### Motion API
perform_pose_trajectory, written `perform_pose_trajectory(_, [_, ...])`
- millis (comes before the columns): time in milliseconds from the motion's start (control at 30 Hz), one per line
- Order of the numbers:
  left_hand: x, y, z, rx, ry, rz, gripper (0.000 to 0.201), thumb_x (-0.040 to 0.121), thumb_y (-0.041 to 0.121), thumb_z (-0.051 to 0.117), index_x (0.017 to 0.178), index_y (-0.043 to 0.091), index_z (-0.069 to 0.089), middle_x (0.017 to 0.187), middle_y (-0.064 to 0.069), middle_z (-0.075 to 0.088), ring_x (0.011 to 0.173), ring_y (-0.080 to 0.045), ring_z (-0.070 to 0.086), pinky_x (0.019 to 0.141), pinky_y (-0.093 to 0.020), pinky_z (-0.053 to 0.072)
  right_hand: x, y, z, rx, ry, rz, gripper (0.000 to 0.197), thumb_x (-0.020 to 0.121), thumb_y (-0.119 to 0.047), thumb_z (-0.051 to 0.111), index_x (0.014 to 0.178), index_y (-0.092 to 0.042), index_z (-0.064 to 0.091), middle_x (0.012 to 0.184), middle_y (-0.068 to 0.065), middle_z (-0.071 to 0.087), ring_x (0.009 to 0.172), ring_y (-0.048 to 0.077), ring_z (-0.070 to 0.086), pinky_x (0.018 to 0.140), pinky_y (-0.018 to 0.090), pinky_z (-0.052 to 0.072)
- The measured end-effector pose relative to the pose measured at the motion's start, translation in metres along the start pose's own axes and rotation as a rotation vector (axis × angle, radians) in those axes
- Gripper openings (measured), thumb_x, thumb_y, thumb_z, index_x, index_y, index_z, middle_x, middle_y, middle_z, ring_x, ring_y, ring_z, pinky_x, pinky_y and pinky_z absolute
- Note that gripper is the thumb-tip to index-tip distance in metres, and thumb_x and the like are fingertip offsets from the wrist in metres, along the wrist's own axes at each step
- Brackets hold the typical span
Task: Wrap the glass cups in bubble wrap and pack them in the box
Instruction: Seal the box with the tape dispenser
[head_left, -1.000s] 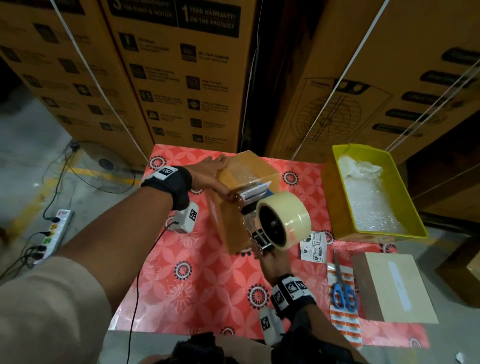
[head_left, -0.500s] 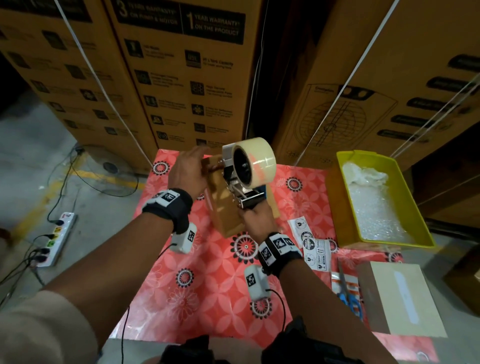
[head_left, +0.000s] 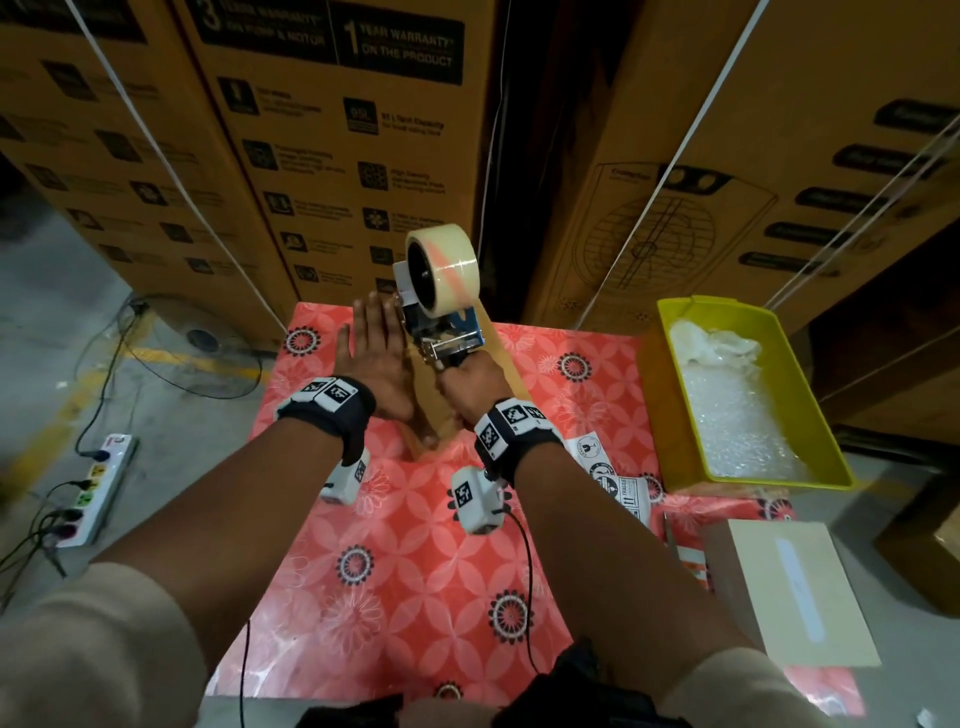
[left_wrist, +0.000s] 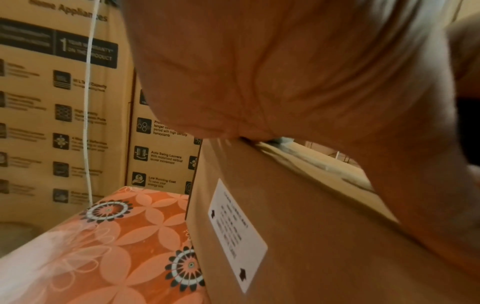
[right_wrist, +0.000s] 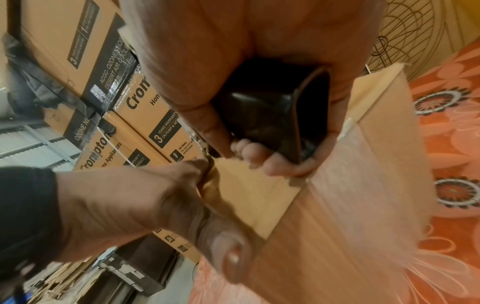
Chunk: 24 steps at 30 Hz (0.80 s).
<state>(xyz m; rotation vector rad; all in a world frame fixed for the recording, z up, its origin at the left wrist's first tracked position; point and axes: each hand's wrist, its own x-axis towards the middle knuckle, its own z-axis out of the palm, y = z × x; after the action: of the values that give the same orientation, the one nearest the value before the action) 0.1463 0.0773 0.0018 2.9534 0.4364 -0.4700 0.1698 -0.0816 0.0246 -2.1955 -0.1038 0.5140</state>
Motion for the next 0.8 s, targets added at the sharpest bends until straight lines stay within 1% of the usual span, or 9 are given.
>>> perform_pose_trajectory(67, [0.007, -0.001, 0.000, -0.010, -0.086, -0.019, 0.170, 0.059, 0.059, 0.093, 0.157, 0.005, -0.035, 0.165, -0.021, -0.041, 0.155, -0.042, -0.032, 0.130, -0.061, -0.004, 0.009, -0.004, 0.002, 0.001, -0.015, 0.023, 0.021, 0.084, -0.029, 0.062, 0.080, -0.010, 0.069, 0.081, 0.018, 0.074, 0.072, 0.041, 0.072, 0.068, 0.051, 0.064])
perform_pose_trajectory(133, [0.012, -0.004, 0.001, -0.057, -0.146, -0.028, 0.172, 0.058, 0.062, 0.094, 0.158, 0.005, -0.034, 0.165, -0.020, -0.039, 0.156, -0.043, -0.031, 0.129, -0.059, -0.004, 0.017, -0.005, 0.004, -0.011, -0.040, 0.045, 0.022, 0.079, -0.033, 0.058, 0.079, -0.013, 0.068, 0.075, 0.015, 0.069, 0.067, 0.037, 0.069, 0.069, 0.053, 0.063])
perform_pose_trajectory(200, [0.013, -0.003, 0.004, -0.119, -0.144, -0.009, 0.170, 0.059, 0.060, 0.095, 0.159, 0.004, -0.031, 0.166, -0.020, -0.038, 0.157, -0.045, -0.028, 0.130, -0.059, -0.004, 0.022, -0.002, 0.007, -0.027, -0.055, 0.053, 0.023, 0.075, -0.036, 0.056, 0.077, -0.015, 0.066, 0.072, 0.013, 0.065, 0.066, 0.037, 0.066, 0.071, 0.056, 0.063])
perform_pose_trajectory(233, [0.011, -0.002, 0.004, -0.143, -0.147, 0.009, 0.172, 0.058, 0.060, 0.096, 0.159, 0.004, -0.031, 0.165, -0.020, -0.039, 0.156, -0.045, -0.028, 0.130, -0.060, -0.005, 0.024, 0.000, 0.008, -0.039, -0.051, 0.057, 0.025, 0.074, -0.037, 0.056, 0.077, -0.015, 0.066, 0.072, 0.014, 0.066, 0.067, 0.039, 0.068, 0.071, 0.057, 0.064])
perform_pose_trajectory(367, [-0.006, 0.003, 0.000, -0.172, -0.235, 0.064, 0.192, 0.038, 0.078, 0.094, 0.153, 0.010, -0.043, 0.160, -0.016, -0.049, 0.150, -0.043, -0.041, 0.129, -0.058, -0.007, 0.008, 0.004, 0.002, -0.076, -0.044, 0.058, 0.030, 0.074, -0.038, 0.056, 0.077, -0.011, 0.067, 0.075, 0.019, 0.072, 0.070, 0.045, 0.072, 0.066, 0.060, 0.064])
perform_pose_trajectory(433, [-0.015, 0.007, 0.004, -0.147, -0.250, 0.083, 0.192, 0.036, 0.082, 0.091, 0.153, 0.010, -0.043, 0.160, -0.016, -0.050, 0.149, -0.042, -0.042, 0.129, -0.058, -0.011, -0.004, 0.009, -0.002, -0.100, -0.041, 0.060, 0.029, 0.079, -0.038, 0.057, 0.077, -0.011, 0.067, 0.072, 0.013, 0.072, 0.065, 0.042, 0.072, 0.066, 0.055, 0.065])
perform_pose_trajectory(533, [-0.034, 0.022, 0.016, -0.059, -0.248, 0.074, 0.192, 0.034, 0.088, 0.084, 0.154, 0.005, -0.040, 0.161, -0.019, -0.047, 0.150, -0.043, -0.041, 0.125, -0.063, -0.018, -0.030, 0.019, -0.012, -0.156, -0.033, 0.058, 0.032, 0.083, -0.044, 0.057, 0.083, -0.013, 0.067, 0.080, 0.011, 0.074, 0.071, 0.036, 0.072, 0.074, 0.045, 0.064])
perform_pose_trajectory(700, [-0.075, 0.047, 0.030, -0.030, -0.242, 0.141, 0.186, 0.040, 0.084, 0.083, 0.154, 0.000, -0.037, 0.162, -0.021, -0.045, 0.151, -0.040, -0.042, 0.125, -0.065, -0.014, -0.068, 0.049, -0.028, -0.174, -0.072, 0.099, 0.028, 0.076, -0.034, 0.054, 0.077, -0.009, 0.068, 0.067, 0.008, 0.073, 0.066, 0.032, 0.073, 0.075, 0.045, 0.064])
perform_pose_trajectory(800, [-0.100, 0.061, 0.039, -0.011, -0.254, 0.166, 0.187, 0.039, 0.089, 0.081, 0.154, 0.000, -0.037, 0.160, -0.020, -0.048, 0.149, -0.038, -0.045, 0.125, -0.063, -0.015, -0.089, 0.065, -0.033, -0.182, -0.049, 0.132, 0.028, 0.072, -0.034, 0.054, 0.077, -0.009, 0.067, 0.070, 0.009, 0.074, 0.069, 0.034, 0.074, 0.078, 0.044, 0.063])
